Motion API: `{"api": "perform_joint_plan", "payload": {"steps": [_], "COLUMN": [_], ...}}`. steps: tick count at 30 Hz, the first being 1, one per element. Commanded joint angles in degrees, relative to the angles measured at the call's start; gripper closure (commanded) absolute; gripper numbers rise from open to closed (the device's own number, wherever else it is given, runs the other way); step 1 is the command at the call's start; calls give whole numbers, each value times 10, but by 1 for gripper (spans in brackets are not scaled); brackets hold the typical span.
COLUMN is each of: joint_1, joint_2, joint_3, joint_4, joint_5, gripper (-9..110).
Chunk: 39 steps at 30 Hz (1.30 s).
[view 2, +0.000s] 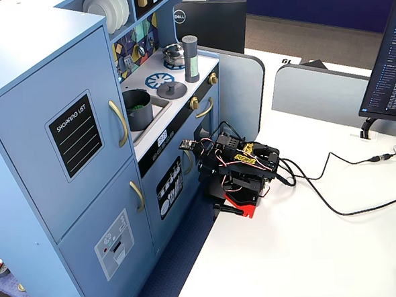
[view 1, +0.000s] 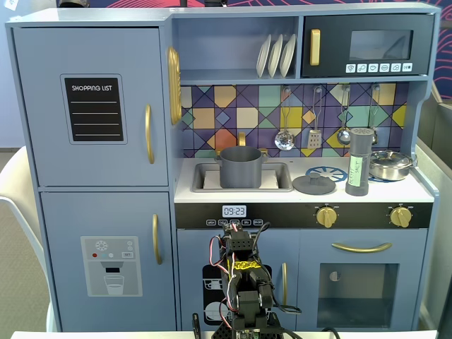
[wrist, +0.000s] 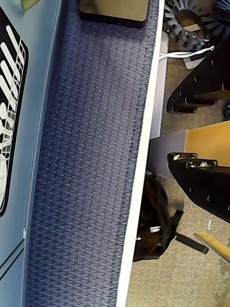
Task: Put salt in the gray recipient
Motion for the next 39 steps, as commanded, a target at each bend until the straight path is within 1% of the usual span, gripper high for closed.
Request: {"api": "perform_joint_plan", "payload": {"steps": [1,5,8,10,11,12,15,18,20,24,30,32,35,39], "joint_1": [25,77,159,239,278,315,413,470,491,512,522,524,527,532], "joint_2": [0,-57,-89,-96,-99,-103,-127,-186,-236,-328,-401,-421,-458,-525], "joint_3": [-26,-136,-238,-293,-316,-336,-378,-414,-439,-486,-521,-526,-542,-581], "joint_4": [-14,-9,-8,-21,-42,-76,-223,-369,-446,-553,-628,-653,-684,-715], "joint_5": [-16,-27,-26,-73,-91,-86,-69,-52,-49,-39,-19,-9,0,6], "gripper": [101,101,101,101,101,101,101,101,99,88,63,56,52,51]}}
